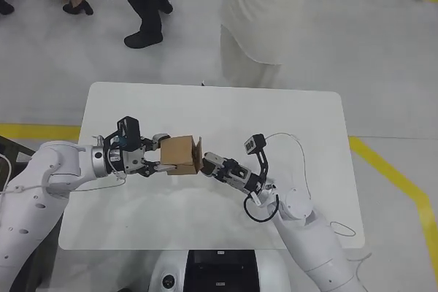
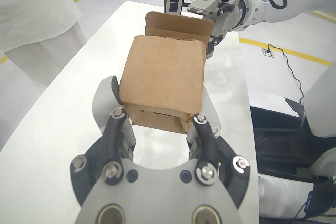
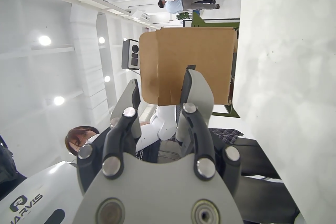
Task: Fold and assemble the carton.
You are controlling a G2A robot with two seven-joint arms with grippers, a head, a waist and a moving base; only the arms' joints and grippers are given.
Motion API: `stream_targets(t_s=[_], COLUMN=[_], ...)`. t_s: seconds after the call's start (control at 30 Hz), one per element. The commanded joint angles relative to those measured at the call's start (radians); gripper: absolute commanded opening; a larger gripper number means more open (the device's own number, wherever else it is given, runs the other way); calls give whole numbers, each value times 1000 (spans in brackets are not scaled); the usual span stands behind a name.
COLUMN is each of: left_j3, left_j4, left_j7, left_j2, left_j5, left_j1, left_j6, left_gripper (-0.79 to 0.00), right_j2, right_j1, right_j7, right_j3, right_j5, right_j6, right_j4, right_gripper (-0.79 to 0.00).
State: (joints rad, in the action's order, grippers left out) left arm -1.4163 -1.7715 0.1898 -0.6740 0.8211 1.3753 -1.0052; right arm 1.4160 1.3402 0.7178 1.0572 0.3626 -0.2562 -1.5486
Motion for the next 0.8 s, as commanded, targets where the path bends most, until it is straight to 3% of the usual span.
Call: stream_targets(t_s=[0.0, 0.33, 0.57, 0.77], left_j3=[1, -1, -1, 2], left_j4=[-2, -5, -4, -2], left_j7=[-3, -17, -23, -28], left_j2=[-1, -8, -13, -18], left_j5=[7, 41, 68, 88], left_j1=[0, 1, 1, -2], left_j6=[-1, 0, 2, 4], left_gripper=[-505, -508, -514, -523], right_j2=[0, -4, -11, -15], right_j1=[-4, -18, -24, -26], right_j7=[-10, -60, -64, -79], right_j3=[-4, -14, -14, -16], right_j5=[-11, -66, -113, -152], right_j6=[2, 15, 38, 49], right_j4=[0, 0, -11, -19], right_gripper=[-523, -453, -493, -471])
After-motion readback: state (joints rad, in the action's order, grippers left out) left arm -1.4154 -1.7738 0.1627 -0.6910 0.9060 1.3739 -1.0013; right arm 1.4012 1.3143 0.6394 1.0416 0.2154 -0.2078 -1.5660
